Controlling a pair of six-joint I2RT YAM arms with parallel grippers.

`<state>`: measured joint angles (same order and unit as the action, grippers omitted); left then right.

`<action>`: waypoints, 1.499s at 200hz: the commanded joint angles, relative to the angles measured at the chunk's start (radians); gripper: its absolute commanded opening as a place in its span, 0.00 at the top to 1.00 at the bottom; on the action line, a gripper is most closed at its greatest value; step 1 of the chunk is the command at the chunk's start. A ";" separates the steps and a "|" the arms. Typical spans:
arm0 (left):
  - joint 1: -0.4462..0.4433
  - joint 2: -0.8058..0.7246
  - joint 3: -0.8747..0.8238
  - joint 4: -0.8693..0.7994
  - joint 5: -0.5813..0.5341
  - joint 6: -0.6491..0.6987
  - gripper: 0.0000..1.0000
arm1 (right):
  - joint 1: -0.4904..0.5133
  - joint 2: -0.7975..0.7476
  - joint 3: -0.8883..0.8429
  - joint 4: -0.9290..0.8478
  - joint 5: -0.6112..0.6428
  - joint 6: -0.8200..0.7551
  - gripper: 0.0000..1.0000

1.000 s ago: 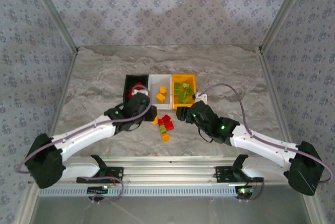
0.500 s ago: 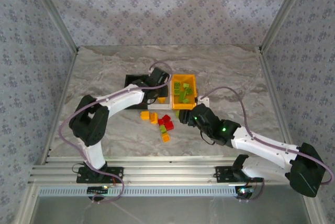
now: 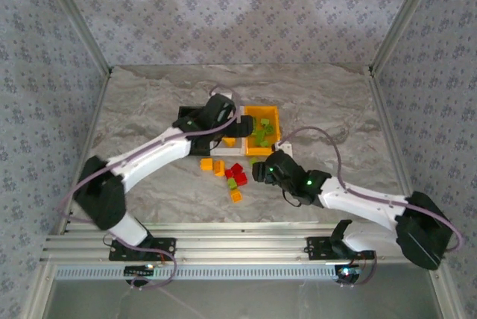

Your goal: Sort the legos into containers by color

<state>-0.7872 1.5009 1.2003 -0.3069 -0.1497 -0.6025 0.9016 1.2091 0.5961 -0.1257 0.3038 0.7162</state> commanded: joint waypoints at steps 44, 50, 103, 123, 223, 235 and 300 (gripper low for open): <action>-0.111 -0.400 -0.416 0.038 -0.030 -0.126 0.00 | -0.058 0.247 0.092 0.136 -0.091 -0.078 0.22; -0.117 -0.434 -0.455 0.034 -0.037 -0.143 0.01 | -0.064 0.263 0.097 0.147 -0.098 -0.079 0.23; -0.129 -0.701 -0.690 -0.022 -0.069 -0.276 0.00 | -0.099 0.405 0.176 0.183 -0.139 -0.126 0.30; -0.131 -0.769 -0.731 -0.067 -0.087 -0.311 0.00 | -0.106 0.447 0.207 0.180 -0.140 -0.137 0.35; -0.131 -0.896 -0.788 -0.145 -0.122 -0.334 0.00 | -0.040 0.292 0.156 0.119 -0.032 -0.109 0.73; -0.130 -0.896 -0.790 -0.149 -0.127 -0.333 0.00 | -0.018 0.212 0.146 0.082 -0.003 -0.106 0.75; -0.131 -0.907 -0.806 -0.148 -0.143 -0.338 0.00 | -0.168 0.223 0.373 -0.090 0.000 -0.146 0.75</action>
<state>-0.9119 0.6094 0.4034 -0.4446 -0.2634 -0.9298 0.8089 1.3254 0.8677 -0.1280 0.2878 0.5892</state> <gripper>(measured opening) 0.997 0.252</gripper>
